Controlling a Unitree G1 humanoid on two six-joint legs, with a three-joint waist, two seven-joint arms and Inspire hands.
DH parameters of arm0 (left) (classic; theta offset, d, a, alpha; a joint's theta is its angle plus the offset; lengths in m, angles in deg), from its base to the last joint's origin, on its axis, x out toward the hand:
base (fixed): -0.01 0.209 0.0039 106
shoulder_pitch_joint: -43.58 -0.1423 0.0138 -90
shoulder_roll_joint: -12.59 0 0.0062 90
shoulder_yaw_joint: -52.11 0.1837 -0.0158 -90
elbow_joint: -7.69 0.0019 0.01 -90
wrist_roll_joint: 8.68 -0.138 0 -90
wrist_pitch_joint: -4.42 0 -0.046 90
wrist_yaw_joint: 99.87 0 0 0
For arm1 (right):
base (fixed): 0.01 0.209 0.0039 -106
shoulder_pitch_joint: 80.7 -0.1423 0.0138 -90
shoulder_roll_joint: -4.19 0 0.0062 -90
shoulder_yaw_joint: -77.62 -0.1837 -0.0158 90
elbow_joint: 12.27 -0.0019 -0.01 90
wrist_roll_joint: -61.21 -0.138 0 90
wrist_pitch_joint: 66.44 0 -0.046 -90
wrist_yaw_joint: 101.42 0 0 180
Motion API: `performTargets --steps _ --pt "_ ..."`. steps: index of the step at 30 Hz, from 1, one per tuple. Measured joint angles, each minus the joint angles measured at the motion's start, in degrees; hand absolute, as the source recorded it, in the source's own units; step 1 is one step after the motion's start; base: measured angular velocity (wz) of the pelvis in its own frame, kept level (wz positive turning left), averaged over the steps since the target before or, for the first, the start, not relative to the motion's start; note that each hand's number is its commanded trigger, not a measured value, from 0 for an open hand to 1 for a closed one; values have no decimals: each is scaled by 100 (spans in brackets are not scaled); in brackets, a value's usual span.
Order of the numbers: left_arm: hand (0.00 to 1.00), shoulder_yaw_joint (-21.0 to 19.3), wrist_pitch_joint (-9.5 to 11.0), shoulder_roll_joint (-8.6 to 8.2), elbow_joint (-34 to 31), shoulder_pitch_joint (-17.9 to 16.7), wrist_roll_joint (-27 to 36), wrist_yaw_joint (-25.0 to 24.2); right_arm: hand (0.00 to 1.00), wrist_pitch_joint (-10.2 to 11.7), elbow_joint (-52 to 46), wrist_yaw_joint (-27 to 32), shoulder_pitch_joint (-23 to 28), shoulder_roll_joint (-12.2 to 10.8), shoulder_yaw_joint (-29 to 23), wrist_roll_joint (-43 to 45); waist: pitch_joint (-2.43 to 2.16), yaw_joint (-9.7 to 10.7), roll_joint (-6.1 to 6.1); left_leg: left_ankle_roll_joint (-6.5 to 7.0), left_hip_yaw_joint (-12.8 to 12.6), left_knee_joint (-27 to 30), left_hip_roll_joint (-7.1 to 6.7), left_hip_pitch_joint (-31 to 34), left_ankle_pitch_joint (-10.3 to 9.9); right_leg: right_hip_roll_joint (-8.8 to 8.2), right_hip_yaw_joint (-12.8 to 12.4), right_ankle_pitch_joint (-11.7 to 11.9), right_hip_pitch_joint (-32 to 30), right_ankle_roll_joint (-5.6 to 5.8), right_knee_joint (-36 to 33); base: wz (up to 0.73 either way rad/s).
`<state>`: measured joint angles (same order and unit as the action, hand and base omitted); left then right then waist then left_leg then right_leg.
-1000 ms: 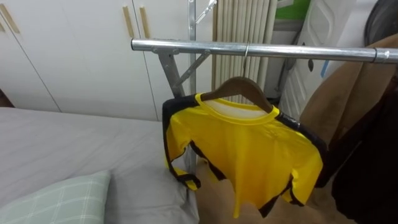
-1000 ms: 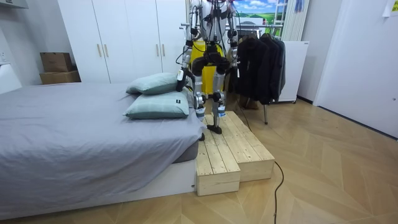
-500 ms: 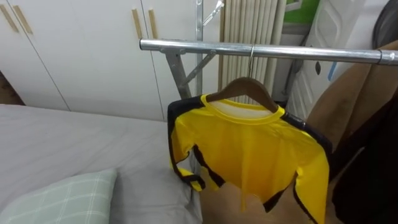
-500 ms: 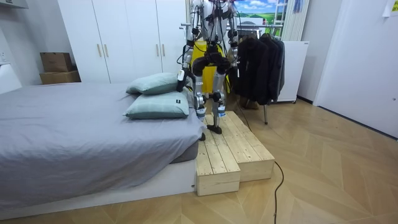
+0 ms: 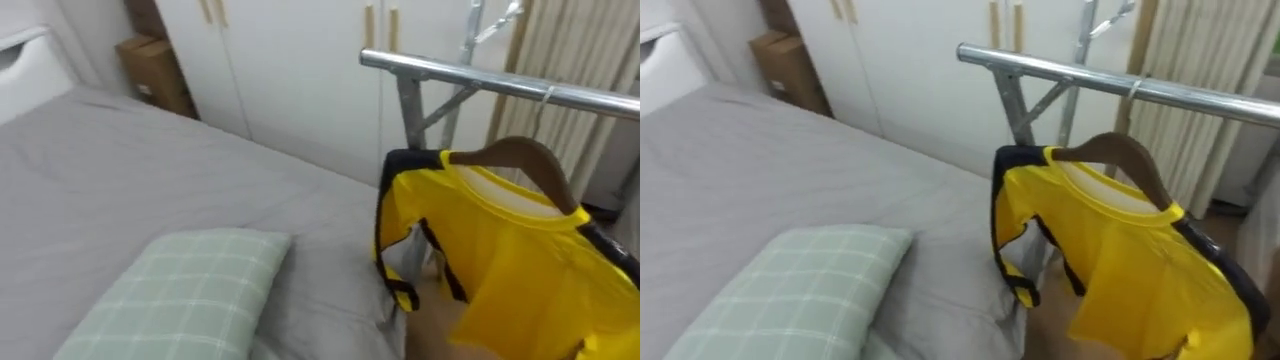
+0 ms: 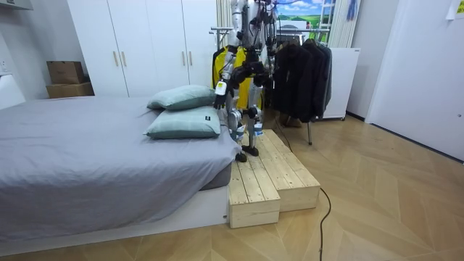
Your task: Hang clothes
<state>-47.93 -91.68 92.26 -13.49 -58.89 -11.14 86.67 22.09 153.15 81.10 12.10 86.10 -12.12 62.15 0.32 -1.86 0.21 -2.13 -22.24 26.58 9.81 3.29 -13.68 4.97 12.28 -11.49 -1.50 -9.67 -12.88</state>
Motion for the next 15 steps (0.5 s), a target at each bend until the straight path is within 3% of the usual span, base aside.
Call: performTargets --steps 1,4,8,10,12,13,15 --pt "0 -9 8 -1 -35 3 -2 -42 0 -32 1 -16 1 3 -36 60 2 2 9 -41 -89 102 77 -28 -65 -32 279 -17 33 -52 -3 128" --pt "0 -38 15 -45 -125 -96 2 -79 0 -78 -42 -8 -4 12 -38 147 0 -28 23 -80 -213 60 150 -211 -166 -81 766 -110 102 -63 7 100" --pt "0 -20 21 -67 -117 -188 45 -79 0 -104 -229 63 15 40 -39 147 3 -27 24 -153 -327 -220 123 -377 -290 -96 1196 -164 43 -20 8 66" --pt "0 -27 67 -63 -80 -183 15 -78 0 -104 -259 180 15 29 -42 130 -13 -19 6 -189 -382 -468 48 -407 -423 -133 1482 -226 -5 97 3 58" --pt "0 -85 165 -73 -15 -177 14 -86 0 -106 -280 231 12 32 -45 136 -33 -58 44 -183 -378 -618 -52 -408 -425 -265 1666 -259 9 192 -68 52" --pt "0 -102 165 -74 6 -175 11 -99 0 -110 -288 276 17 54 -53 129 -31 -20 42 -165 -294 -653 -76 -414 -420 -335 1839 -246 39 337 -111 59" --pt "0 -110 161 -74 20 -174 14 -103 0 -120 -241 364 62 76 -95 138 -35 25 -2 -139 -112 -701 -132 -434 -407 -415 2065 -252 158 497 -108 66"
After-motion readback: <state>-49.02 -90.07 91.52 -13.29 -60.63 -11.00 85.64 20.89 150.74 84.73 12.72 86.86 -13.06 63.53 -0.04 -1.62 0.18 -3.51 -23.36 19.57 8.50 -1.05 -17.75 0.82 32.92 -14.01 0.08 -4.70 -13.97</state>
